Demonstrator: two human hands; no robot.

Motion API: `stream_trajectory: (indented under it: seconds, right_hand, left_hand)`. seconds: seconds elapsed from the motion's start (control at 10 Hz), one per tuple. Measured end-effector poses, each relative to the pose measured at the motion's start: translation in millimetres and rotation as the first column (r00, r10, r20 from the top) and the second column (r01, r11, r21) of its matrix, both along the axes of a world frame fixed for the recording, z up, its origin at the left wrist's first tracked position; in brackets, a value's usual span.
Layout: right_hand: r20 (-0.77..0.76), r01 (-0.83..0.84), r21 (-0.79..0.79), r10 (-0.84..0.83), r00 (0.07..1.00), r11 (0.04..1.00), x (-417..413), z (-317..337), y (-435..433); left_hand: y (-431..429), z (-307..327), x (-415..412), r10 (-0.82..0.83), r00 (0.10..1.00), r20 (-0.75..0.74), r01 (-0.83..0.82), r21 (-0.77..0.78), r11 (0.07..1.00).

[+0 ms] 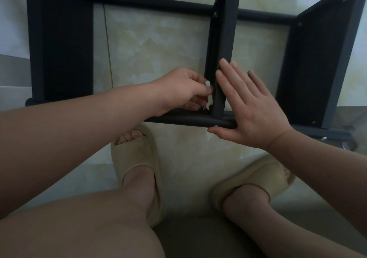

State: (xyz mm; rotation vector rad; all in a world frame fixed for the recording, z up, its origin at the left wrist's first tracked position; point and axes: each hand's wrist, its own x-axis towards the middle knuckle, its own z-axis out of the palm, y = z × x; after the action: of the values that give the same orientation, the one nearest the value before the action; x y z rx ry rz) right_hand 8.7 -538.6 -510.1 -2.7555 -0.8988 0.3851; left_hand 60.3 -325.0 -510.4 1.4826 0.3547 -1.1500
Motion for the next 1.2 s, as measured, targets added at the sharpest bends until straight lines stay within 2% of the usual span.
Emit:
stream_trajectory:
  seconds: [0.2,0.6,1.0,1.2]
  right_hand:
    - [-0.003,0.002,-0.005,-0.002,1.000,1.000,0.0,1.3,0.6]
    - [-0.005,0.007,0.006,-0.007,1.000,1.000,-0.1,1.7,0.8]
    - [0.000,0.006,0.008,-0.006,1.000,1.000,-0.8,1.3,0.3]
    - [-0.004,0.003,-0.002,-0.003,1.000,1.000,-0.7,1.2,0.7]
  left_hand:
    - [-3.3,-4.8,0.0,0.059,0.997,0.047,-0.065,0.134,0.989]
    - [-6.0,-0.5,1.3,0.125,0.987,0.102,-0.131,0.059,0.990]
    - [-5.1,-0.3,-0.3,0.102,0.994,0.049,-0.105,0.069,0.992]
    - [-3.9,1.8,1.0,0.168,0.981,-0.091,-0.169,0.003,0.986]
